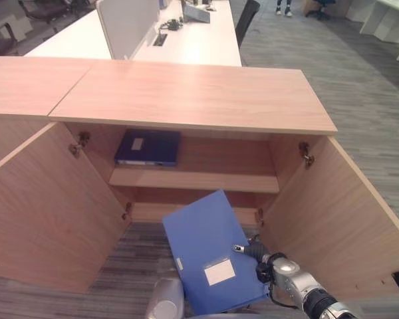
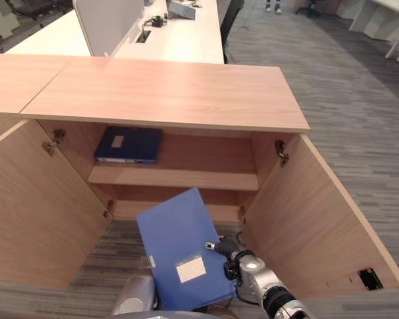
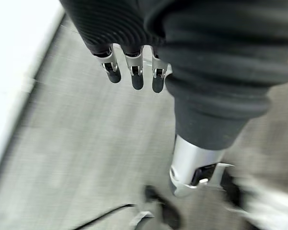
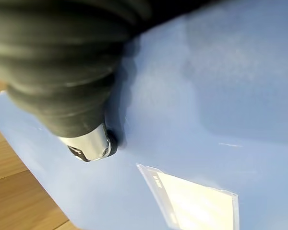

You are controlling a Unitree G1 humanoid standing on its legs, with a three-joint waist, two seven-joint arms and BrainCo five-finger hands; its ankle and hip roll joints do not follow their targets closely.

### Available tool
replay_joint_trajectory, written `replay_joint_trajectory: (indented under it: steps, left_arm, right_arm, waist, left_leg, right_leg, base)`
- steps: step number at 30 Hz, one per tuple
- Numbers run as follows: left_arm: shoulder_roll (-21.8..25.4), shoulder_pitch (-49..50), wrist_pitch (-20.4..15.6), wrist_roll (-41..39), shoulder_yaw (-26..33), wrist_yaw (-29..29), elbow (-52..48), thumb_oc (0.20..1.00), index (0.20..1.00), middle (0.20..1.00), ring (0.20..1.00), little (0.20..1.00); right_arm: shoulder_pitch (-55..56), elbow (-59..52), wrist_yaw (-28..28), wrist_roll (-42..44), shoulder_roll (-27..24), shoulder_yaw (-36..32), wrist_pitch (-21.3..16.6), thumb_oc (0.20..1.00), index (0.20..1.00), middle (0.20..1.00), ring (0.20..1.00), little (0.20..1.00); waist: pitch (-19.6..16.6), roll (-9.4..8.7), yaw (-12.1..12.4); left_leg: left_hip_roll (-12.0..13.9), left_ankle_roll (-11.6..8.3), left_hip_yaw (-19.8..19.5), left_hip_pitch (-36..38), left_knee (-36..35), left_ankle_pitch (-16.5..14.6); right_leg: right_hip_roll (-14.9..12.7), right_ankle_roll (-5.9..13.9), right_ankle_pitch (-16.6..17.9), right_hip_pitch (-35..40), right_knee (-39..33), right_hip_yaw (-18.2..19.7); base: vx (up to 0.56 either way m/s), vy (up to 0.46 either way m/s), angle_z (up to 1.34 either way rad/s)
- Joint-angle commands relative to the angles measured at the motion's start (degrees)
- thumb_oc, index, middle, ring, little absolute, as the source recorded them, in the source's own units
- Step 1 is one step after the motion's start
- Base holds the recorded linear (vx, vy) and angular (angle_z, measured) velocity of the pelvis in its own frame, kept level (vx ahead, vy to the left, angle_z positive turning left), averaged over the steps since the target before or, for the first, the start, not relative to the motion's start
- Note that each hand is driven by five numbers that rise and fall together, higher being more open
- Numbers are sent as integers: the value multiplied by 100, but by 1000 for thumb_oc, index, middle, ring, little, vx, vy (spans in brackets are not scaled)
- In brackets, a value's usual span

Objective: Put the empty folder in the office cabinet

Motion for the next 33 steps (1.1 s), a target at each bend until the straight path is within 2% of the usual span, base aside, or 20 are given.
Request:
replay_joint_trajectory:
  steps: [1, 2, 3, 5, 9, 13, 14, 19, 21, 22, 23, 24, 26, 27, 28, 29, 30, 31, 32, 33]
  left_arm:
    - [-12, 150, -63, 266, -320, -126, -447, 1000, 1000, 1000, 1000, 1000]
    - [-20, 162, -65, 350, -349, -136, -451, 1000, 1000, 1000, 1000, 1000]
    - [3, 185, -101, 428, -348, -109, -431, 1000, 1000, 1000, 1000, 1000]
    - [45, 181, -126, 605, -432, -57, -479, 1000, 1000, 1000, 1000, 1000]
    - [149, 65, -244, 741, -616, 12, -687, 1000, 1000, 1000, 1000, 1000]
    - [217, -71, -325, 826, -766, 126, -797, 1000, 1000, 1000, 1000, 1000]
    - [218, -71, -325, 826, -766, 126, -797, 1000, 1000, 1000, 1000, 1000]
    - [157, -53, -355, 1008, -865, 168, -789, 1000, 1000, 1000, 1000, 1000]
    - [144, -7, -353, 1159, -905, 161, -732, 1000, 1000, 1000, 1000, 1000]
    - [144, -6, -353, 1159, -906, 161, -732, 1000, 1000, 1000, 1000, 1000]
    - [142, 41, -330, 1249, -936, 151, -730, 1000, 1000, 1000, 1000, 1000]
    - [204, 90, -283, 1400, -977, 137, -694, 1000, 1000, 1000, 1000, 1000]
    - [221, 98, -254, 1420, -989, 103, -693, 1000, 1000, 1000, 1000, 1000]
    - [235, 127, -260, 1428, -993, 103, -710, 1000, 1000, 1000, 1000, 1000]
    - [252, 142, -269, 1423, -971, 113, -715, 1000, 1000, 1000, 1000, 1000]
    - [291, 189, -272, 1442, -916, 92, -733, 1000, 1000, 1000, 1000, 1000]
    - [288, 187, -271, 1443, -914, 92, -733, 1000, 1000, 1000, 1000, 1000]
    - [361, 207, -289, 1497, -848, 50, -742, 1000, 1000, 1000, 1000, 1000]
    - [360, 205, -289, 1498, -847, 50, -741, 1000, 1000, 1000, 1000, 1000]
    - [376, 227, -334, 1567, -834, 10, -741, 1000, 1000, 1000, 1000, 1000]
  right_arm:
    - [95, -686, 168, 364, 246, -50, -341, 200, 200, 200, 200, 200]
    - [95, -709, 161, 357, 203, -113, -342, 200, 200, 200, 200, 200]
    - [104, -690, 166, 349, 215, -115, -353, 200, 200, 200, 200, 200]
    - [100, -644, 146, 341, 235, -112, -379, 200, 200, 200, 200, 200]
    - [40, -651, 77, 369, 293, -76, -446, 200, 200, 200, 200, 200]
    - [-91, -789, -2, 486, 424, -48, -517, 200, 200, 200, 200, 200]
    - [-91, -790, -2, 486, 424, -48, -516, 200, 200, 200, 200, 200]
    - [-212, -1141, -81, 667, 542, -134, -626, 200, 200, 200, 200, 200]
    - [-166, -1294, -94, 724, 508, -219, -697, 200, 200, 200, 200, 200]
    - [-165, -1295, -94, 724, 507, -220, -697, 200, 200, 200, 200, 200]
    - [-153, -1382, -101, 761, 502, -274, -709, 200, 200, 200, 200, 200]
    - [-208, -1545, -185, 887, 496, -332, -772, 200, 200, 200, 200, 200]
    - [-210, -1646, -216, 937, 516, -356, -786, 200, 200, 200, 200, 200]
    - [-223, -1774, -220, 979, 507, -365, -814, 200, 200, 200, 200, 200]
    - [-259, -1912, -199, 1066, 485, -404, -835, 200, 200, 200, 200, 200]
    - [-346, -2166, -212, 1142, 388, -443, -845, 200, 200, 200, 200, 200]
    - [-347, -2170, -214, 1142, 385, -442, -842, 200, 200, 200, 200, 200]
    - [-446, -2385, -292, 1050, 210, -550, -921, 200, 200, 200, 200, 200]
    - [-447, -2389, -294, 1049, 208, -550, -919, 200, 200, 200, 200, 200]
    - [-441, -2261, -404, 1181, 164, -781, -1063, 200, 200, 200, 200, 200]
  waist:
    - [-223, 214, 195]
    - [-290, 297, 220]
    - [-379, 330, 212]
    - [-509, 370, 183]
    - [-632, 359, 205]
    - [-769, 370, 198]
    - [-767, 368, 201]
    - [-894, 391, 252]
    - [-911, 425, 270]
    - [-911, 421, 271]
    - [-870, 448, 259]
    - [-645, 596, 219]
    - [-551, 634, 202]
    - [-440, 625, 191]
    - [-367, 671, 180]
    - [-182, 720, 101]
    - [-173, 730, 96]
    - [2, 710, 10]
    - [8, 717, 13]
    - [49, 564, -3]
  left_leg:
    - [7, 340, -118, 589, -1649, 435]
    - [37, 297, -100, 722, -2372, 570]
    - [43, 266, -108, 849, -2548, 611]
    - [76, 212, -87, 918, -2604, 712]
    - [-1, 281, -50, 1031, -2604, 627]
    - [-256, 470, 46, 1222, -2604, 340]
    - [-259, 471, 51, 1226, -2604, 337]
    - [-603, 714, 230, 1426, -2604, -68]
    - [-785, 840, 241, 1528, -2597, -207]
    - [-791, 843, 243, 1529, -2596, -209]
    - [-898, 924, 249, 1645, -2578, -309]
    - [-1021, 1117, 270, 1893, -2604, -442]
    - [-1011, 1161, 298, 1974, -2604, -509]
    - [-1006, 1132, 318, 2140, -2604, -683]
    - [-924, 1108, 390, 2159, -2604, -701]
    - [-765, 1045, 434, 2269, -2576, -758]
    - [-751, 1037, 428, 2277, -2575, -759]
    - [-697, 1008, 431, 2438, -2564, -828]
    - [-689, 1004, 433, 2445, -2563, -832]
    - [-727, 945, 376, 2454, -2406, -921]
  right_leg:
    - [153, 814, -136, 633, -46, 135]
    - [214, 839, -170, 720, -83, 220]
    - [256, 853, -212, 734, -93, 253]
    - [301, 848, -261, 679, -93, 270]
    - [176, 947, -332, 657, -93, 368]
    - [-230, 1215, -327, 718, -93, 443]
    - [-234, 1217, -328, 721, -93, 446]
    - [-836, 1592, -138, 626, 61, 455]
    - [-1143, 1727, 21, 502, 525, 378]
    - [-1152, 1732, 14, 498, 535, 381]
    - [-1357, 1782, 213, 344, 990, 376]
    - [-1675, 1587, 905, -347, 2291, 346]
    - [-1787, 1515, 922, -607, 2714, 207]
    - [-1947, 1531, 748, -782, 2963, 18]
    - [-1989, 1497, 700, -923, 2797, -286]
    - [-1845, 1469, 516, -1013, 2312, -665]
    - [-1829, 1459, 517, -992, 2294, -679]
    - [-1532, 1517, 559, -1315, 1904, -774]
    - [-1521, 1514, 562, -1304, 1893, -775]
    - [-1343, 1606, 626, -949, 1076, -815]
  base:
    - [297, 176, -9]
    - [284, 147, -6]
    - [268, 140, -16]
    - [209, 132, -40]
    - [174, 124, -25]
    - [252, 220, -17]
    - [150, 149, 6]
    - [227, 251, -17]
    - [162, 198, -12]
    - [133, 195, -8]
    - [85, 336, -7]
    - [83, 334, -19]
    - [57, 192, -17]
    - [92, 93, -9]
    - [104, -59, -8]
    - [26, -94, -13]
    - [64, -171, -16]
    - [47, -80, -21]
    - [146, -208, -27]
    - [99, -136, -7]
